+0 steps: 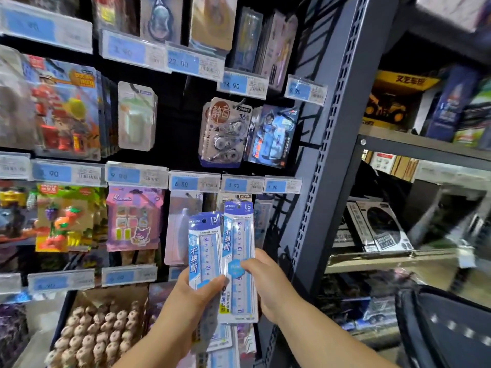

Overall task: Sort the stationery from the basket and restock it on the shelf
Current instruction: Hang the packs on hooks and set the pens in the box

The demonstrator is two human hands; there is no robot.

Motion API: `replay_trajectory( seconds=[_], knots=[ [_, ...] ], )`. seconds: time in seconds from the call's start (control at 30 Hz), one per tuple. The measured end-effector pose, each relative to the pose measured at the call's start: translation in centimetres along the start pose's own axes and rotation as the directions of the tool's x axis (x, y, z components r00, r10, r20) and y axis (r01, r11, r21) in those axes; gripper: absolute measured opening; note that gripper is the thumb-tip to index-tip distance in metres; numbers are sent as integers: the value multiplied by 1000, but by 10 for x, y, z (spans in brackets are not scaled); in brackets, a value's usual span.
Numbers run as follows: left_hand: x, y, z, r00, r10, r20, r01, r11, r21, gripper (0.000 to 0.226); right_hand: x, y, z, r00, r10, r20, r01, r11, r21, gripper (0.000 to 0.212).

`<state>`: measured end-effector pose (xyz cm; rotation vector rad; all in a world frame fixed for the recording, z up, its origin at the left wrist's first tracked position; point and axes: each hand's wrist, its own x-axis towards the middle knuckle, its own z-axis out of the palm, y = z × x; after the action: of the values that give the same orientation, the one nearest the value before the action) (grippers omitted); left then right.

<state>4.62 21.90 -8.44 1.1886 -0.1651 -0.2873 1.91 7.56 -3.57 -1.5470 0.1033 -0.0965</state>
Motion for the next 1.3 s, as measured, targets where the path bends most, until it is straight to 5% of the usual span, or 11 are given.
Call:
replay_trajectory(
  seconds=[0.2, 0.6, 1.1, 1.3],
  knots=[
    [2, -6, 6, 1000, -21, 21, 20, 1000, 17, 64, 1, 5, -22, 1000, 14, 2, -14, 990, -139, 24],
    [-1, -7, 1, 997, -46, -60, 50, 996, 71, 42, 16, 15, -53, 990, 82, -118, -84, 996, -10, 24],
    [5, 0, 1, 996, 21, -88, -16, 998, 56, 33, 54, 15, -65, 913, -98, -396, 86, 995, -49, 31],
    [16, -6, -9, 996, 0, -88, 5, 998, 61, 49, 72, 17, -68, 901, -125, -414, 81, 989, -124, 39]
  ],
)
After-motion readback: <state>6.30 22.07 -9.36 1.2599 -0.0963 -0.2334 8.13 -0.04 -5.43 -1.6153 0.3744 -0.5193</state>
